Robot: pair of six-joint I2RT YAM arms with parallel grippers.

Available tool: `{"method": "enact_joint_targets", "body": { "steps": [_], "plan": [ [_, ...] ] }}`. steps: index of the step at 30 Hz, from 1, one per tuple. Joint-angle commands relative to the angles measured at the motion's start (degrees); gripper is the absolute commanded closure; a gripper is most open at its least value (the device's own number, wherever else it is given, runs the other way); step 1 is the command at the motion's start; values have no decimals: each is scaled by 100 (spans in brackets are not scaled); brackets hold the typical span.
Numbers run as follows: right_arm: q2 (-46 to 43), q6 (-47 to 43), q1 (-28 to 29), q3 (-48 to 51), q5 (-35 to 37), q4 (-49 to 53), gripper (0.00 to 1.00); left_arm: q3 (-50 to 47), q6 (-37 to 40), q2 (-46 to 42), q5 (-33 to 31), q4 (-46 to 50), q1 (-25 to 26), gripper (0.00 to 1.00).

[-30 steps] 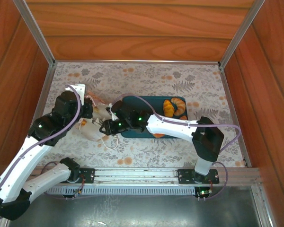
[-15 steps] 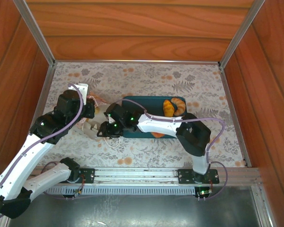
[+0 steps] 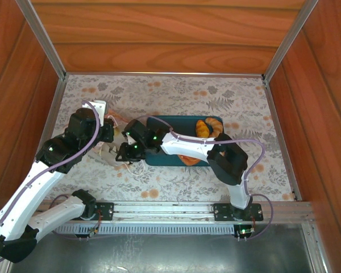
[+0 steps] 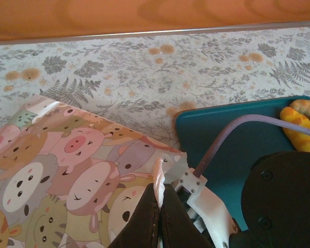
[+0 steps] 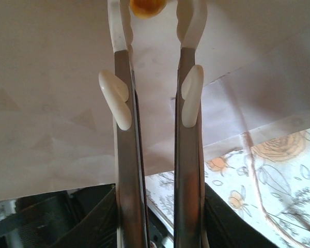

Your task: Take the fake bread out of the paper bag

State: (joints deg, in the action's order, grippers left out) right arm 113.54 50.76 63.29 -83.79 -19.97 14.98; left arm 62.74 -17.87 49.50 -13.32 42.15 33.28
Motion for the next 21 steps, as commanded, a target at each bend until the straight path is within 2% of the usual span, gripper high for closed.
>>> {"method": "enact_joint_targets", "body": {
  "steps": [1,7,14,21],
  "plan": [
    [-570,-632,-32,13,296,622,75,28,-49,-53,-154,-24,-22,100],
    [-1093,-1910,121,-314,1148,1994,76,3,-33,-96,-270,-23,-16,100],
    [-745,-3255,646,-1308,2393,4345,74,1,-58,-71,-247,-23,-27,100],
    [-262,-3838,852,-1607,2864,5233,67,37,-109,-99,-250,-28,-21,100]
  ]
}}
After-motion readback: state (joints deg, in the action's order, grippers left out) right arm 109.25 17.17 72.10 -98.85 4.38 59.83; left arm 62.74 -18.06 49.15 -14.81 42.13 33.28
